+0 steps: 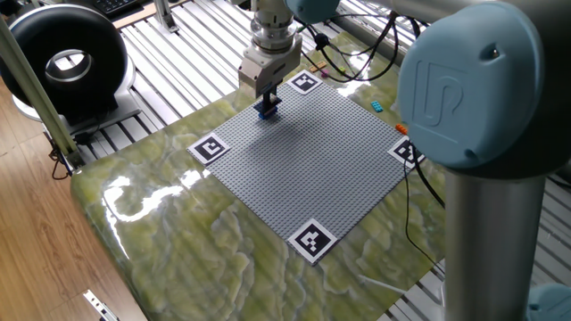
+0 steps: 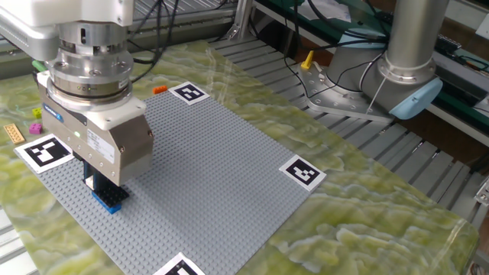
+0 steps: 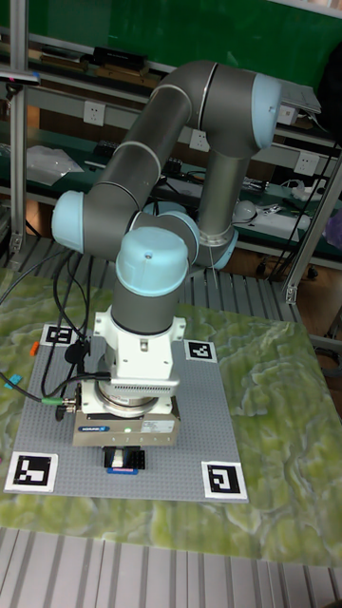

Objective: Stack small Lego blocks one on top of the other

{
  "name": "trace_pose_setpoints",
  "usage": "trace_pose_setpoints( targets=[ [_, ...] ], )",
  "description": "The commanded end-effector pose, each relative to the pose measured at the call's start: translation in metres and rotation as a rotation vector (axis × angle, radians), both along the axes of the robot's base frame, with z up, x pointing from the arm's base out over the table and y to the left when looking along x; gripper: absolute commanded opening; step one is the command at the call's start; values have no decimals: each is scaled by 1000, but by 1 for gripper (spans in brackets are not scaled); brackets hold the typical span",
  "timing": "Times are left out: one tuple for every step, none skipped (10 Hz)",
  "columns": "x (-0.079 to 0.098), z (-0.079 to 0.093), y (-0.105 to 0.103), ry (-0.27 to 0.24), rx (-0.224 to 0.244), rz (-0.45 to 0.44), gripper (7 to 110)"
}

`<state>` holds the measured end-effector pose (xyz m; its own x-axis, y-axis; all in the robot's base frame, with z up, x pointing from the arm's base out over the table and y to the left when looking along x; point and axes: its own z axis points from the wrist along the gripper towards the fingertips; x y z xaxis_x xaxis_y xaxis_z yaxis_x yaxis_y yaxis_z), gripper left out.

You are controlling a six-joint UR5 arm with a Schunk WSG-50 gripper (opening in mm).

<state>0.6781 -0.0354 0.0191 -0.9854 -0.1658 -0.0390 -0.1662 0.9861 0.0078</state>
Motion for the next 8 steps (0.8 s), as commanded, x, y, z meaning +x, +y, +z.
trace_pose_setpoints(
  targets=[
    [6,-5,-14,-4,-11,99,22],
    [3,0,-15,4,-27,70,22],
    [-3,10,-12,27,-24,52,22],
    [-5,23,-10,47,-16,47,22],
    [-5,29,-4,50,-14,36,22],
    [-3,29,-1,45,-5,27,22],
    [-4,29,-3,48,-11,17,22],
    [-5,29,-4,51,-17,13,7]
  ],
)
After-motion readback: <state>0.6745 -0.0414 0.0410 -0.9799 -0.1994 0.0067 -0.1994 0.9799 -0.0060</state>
